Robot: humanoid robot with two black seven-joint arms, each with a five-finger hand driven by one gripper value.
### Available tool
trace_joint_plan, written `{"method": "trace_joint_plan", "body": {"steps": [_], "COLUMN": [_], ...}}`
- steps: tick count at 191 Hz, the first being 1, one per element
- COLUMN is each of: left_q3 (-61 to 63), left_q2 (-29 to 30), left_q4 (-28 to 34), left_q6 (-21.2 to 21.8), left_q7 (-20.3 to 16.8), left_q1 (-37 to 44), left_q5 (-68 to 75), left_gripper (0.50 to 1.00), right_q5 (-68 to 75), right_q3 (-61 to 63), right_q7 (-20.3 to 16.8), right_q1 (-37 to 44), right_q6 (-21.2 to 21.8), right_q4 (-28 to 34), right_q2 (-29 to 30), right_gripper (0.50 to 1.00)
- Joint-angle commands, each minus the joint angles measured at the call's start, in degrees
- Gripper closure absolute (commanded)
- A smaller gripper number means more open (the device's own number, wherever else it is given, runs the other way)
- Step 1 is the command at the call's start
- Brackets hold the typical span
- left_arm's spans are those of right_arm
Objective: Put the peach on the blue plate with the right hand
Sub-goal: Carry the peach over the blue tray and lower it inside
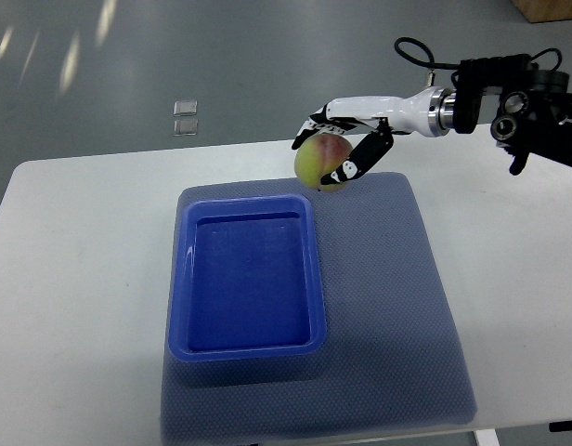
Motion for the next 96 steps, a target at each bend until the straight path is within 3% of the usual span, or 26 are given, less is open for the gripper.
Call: {"method": "trace_joint_plan", "body": {"steps": [1, 10, 11, 13, 24, 34, 35, 55, 56, 60, 96], "left_q3": [-0.06, -0.06, -0.06, -0.06, -0.06, -0.06, -0.06, -0.06, -0.06, -0.06, -0.06], "left_q2": [0.0, 0.0, 0.0, 0.0, 0.0, 0.0, 0.0, 0.0, 0.0, 0.0, 0.0], "left_q4": [0.15, 0.15, 0.24, 0.24, 0.24, 0.24, 0.16, 0.15, 0.24, 0.24, 0.33], "left_q6": [-0.01, -0.01, -0.01, -0.01, -0.01, -0.01, -0.01, -0.01, -0.01, -0.01, -0.1], "left_q7": [-0.02, -0.02, -0.02, -0.02, -0.02, -0.02, -0.02, -0.02, -0.02, -0.02, -0.02], "left_q1": [0.01, 0.01, 0.01, 0.01, 0.01, 0.01, 0.01, 0.01, 0.01, 0.01, 0.01], "left_q5": [-0.09, -0.09, -0.09, -0.09, -0.09, -0.09, 0.0, -0.09, -0.09, -0.09, -0.09], "left_gripper": [0.5, 0.5, 0.5, 0.5, 0.5, 0.5, 0.5, 0.5, 0.5, 0.5, 0.5], "right_q5": [-0.45, -0.45, -0.62, -0.71, -1.24, -1.24, -2.11, -2.91, -4.22, -4.93, -6.08], "right_q3": [-1.5, -1.5, -3.07, -3.35, -4.31, -4.31, -4.92, -5.11, -5.19, -5.11, -5.11], "right_q7": [0.07, 0.07, 0.07, 0.07, 0.07, 0.07, 0.07, 0.07, 0.07, 0.07, 0.16], "right_q1": [-1.07, -1.08, -1.77, -1.78, -2.22, -2.22, -3.35, -4.41, -5.55, -6.08, -8.37], "right_q6": [-3.54, -3.54, -4.67, -4.86, -5.56, -5.56, -6.0, -6.35, -6.44, -6.44, -6.44], "right_q4": [-2.68, -2.69, -5.38, -6.11, -9.01, -9.01, -11.54, -14.2, -16.9, -17.8, -19.56], "right_q2": [6.46, 6.47, 10.38, 11.38, 15.25, 15.26, 18.65, 21.85, 24.63, 25.62, 26.15], "right_gripper": [1.0, 1.0, 1.0, 1.0, 1.0, 1.0, 1.0, 1.0, 1.0, 1.0, 1.0]}}
